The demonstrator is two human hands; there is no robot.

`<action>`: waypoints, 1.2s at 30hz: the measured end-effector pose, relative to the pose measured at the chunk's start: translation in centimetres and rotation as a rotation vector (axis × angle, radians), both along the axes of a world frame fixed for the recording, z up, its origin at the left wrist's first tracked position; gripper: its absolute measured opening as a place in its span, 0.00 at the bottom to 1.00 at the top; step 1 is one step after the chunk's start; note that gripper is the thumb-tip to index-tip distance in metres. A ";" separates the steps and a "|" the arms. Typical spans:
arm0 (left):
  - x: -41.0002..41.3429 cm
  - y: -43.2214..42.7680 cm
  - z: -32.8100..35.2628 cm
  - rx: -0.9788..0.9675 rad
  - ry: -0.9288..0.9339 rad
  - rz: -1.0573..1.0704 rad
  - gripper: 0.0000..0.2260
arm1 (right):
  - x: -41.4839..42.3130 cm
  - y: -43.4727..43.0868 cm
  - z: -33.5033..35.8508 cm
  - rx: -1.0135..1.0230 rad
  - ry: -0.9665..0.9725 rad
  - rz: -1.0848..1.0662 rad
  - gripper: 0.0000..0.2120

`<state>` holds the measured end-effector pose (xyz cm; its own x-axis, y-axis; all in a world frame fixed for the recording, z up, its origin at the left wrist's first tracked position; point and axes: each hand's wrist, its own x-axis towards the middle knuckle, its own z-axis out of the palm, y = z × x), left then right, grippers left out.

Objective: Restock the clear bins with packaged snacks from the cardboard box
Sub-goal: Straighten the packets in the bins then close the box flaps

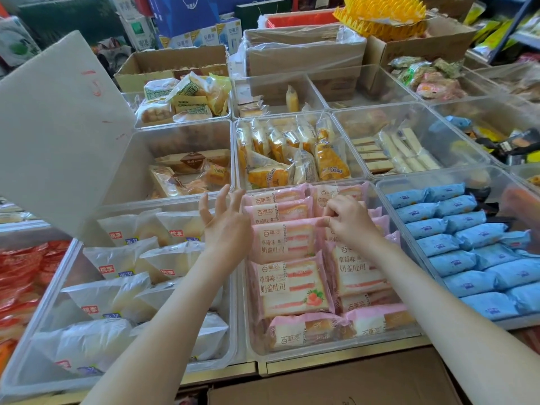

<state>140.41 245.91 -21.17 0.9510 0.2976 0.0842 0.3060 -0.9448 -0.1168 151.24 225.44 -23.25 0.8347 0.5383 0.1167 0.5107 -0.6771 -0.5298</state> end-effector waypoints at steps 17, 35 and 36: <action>-2.7 -1.0 -0.7 0.043 -0.164 -0.116 0.22 | -3.2 0.0 1.2 -0.061 -0.231 0.006 0.13; -3.3 -3.0 -0.7 0.030 0.329 -0.084 0.15 | -4.6 -1.1 0.6 -0.461 -0.016 0.187 0.05; -3.3 -2.8 -0.7 0.016 0.309 -0.071 0.16 | -4.5 -1.4 0.8 -0.389 0.017 0.169 0.03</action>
